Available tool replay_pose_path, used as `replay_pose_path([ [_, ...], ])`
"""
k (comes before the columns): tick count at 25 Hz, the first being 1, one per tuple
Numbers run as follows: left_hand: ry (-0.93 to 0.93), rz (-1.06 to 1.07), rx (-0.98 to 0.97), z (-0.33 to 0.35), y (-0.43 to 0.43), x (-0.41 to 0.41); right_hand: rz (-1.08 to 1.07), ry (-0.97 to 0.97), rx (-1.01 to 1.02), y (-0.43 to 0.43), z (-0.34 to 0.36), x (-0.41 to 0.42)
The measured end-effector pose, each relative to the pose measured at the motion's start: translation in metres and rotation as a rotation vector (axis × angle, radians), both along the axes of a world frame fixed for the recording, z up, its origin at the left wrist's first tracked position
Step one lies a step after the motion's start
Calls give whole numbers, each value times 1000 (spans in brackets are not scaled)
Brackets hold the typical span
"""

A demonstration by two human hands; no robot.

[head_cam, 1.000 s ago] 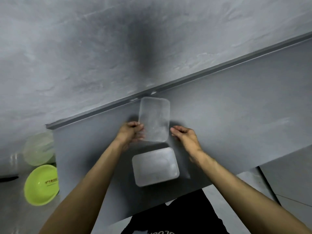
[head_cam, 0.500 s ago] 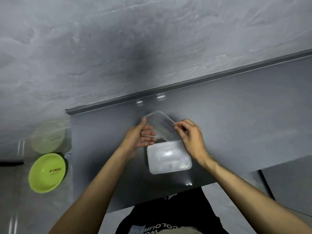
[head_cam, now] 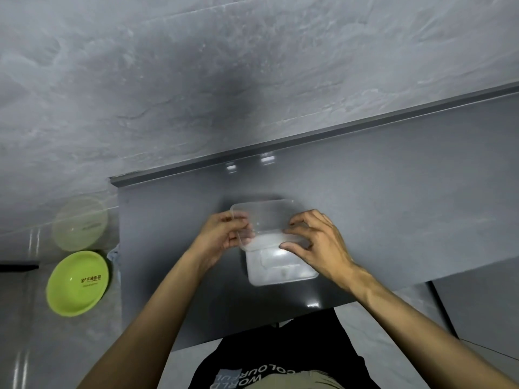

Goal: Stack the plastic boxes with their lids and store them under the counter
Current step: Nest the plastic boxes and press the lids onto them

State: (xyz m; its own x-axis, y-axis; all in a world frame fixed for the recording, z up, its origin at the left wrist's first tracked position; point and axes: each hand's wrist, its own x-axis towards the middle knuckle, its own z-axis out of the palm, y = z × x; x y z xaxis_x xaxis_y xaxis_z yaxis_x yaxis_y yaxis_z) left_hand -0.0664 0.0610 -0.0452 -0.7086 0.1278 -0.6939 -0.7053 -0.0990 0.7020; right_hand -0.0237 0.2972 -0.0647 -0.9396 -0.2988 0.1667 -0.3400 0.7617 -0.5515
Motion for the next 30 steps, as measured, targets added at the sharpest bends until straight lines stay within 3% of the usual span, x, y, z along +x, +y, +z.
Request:
replay_pose_path([
  [3,4,-137,-56,-8,2,14,-321,-226,-111,11,-13,1],
  [6,-43,-137,-94,-24,10,30,-542,-686,-384,18,-27,1],
  [7,-47,-126,-152,-30,13,36,-566,-761,-410,19,-32,3],
  [10,98,-250,-574,-46,15,48,-538,-743,-309,18,-45,13],
  [12,220,-335,-739,-54,14,55,-499,-712,-271,16,-47,18],
  [17,403,-378,-853,-62,15,59,-449,-628,-11,13,-52,17],
  [21,458,-420,-921,-67,16,58,-442,-578,53,12,-52,17],
  [26,480,-481,-960,-73,13,61,-378,-480,393,8,-54,14],
  [30,484,-462,-870,-79,10,65,-360,-504,396,12,-51,14],
])
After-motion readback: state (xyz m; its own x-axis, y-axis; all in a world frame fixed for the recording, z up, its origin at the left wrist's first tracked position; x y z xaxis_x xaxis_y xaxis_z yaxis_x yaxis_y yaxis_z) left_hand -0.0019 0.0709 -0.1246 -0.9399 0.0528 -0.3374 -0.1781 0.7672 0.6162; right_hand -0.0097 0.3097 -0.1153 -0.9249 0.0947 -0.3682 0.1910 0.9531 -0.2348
